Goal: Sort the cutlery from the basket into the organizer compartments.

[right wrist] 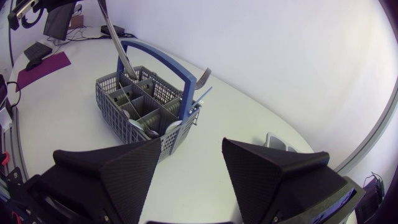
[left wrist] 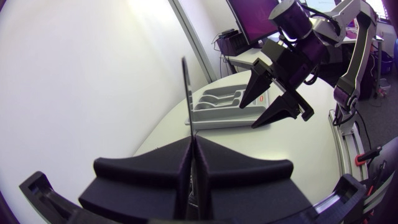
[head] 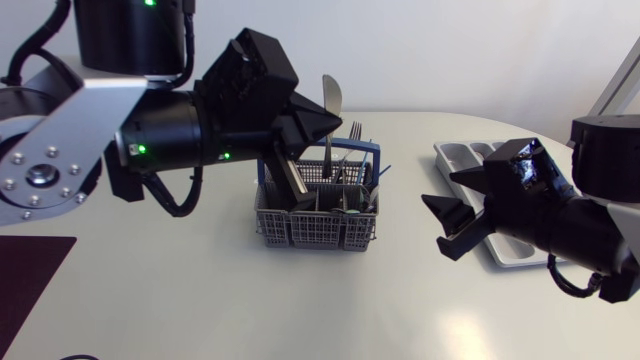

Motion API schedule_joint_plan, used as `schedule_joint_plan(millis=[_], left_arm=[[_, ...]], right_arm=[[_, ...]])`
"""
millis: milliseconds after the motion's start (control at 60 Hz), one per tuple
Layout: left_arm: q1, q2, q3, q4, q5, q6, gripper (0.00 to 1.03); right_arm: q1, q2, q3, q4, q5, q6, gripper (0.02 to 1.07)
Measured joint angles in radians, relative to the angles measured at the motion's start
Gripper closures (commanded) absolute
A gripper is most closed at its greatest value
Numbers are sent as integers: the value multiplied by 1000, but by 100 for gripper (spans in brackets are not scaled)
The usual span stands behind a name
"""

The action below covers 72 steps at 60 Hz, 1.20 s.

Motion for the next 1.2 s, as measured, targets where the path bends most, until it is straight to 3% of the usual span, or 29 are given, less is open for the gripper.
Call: schedule_joint_plan(millis=[200,367,617,817,1200], left_arm=[[-1,-16,49,-139,43,-73,100],[1,-23,82,-191,109,-138,100],[41,-28,88,-219,283,-254,100],[43,-21,88,-221,349,-291,100],[39,6,103,-220,442,-347,100]], right_arm=[[62,-37,12,-34,-81,13,35],[127,-57,39,-46,-158,43,35],[145,-35,49,-53,-307,96,35],[145,-3,68,-57,-401,133,31],[180,63,82,-56,-464,155,31]])
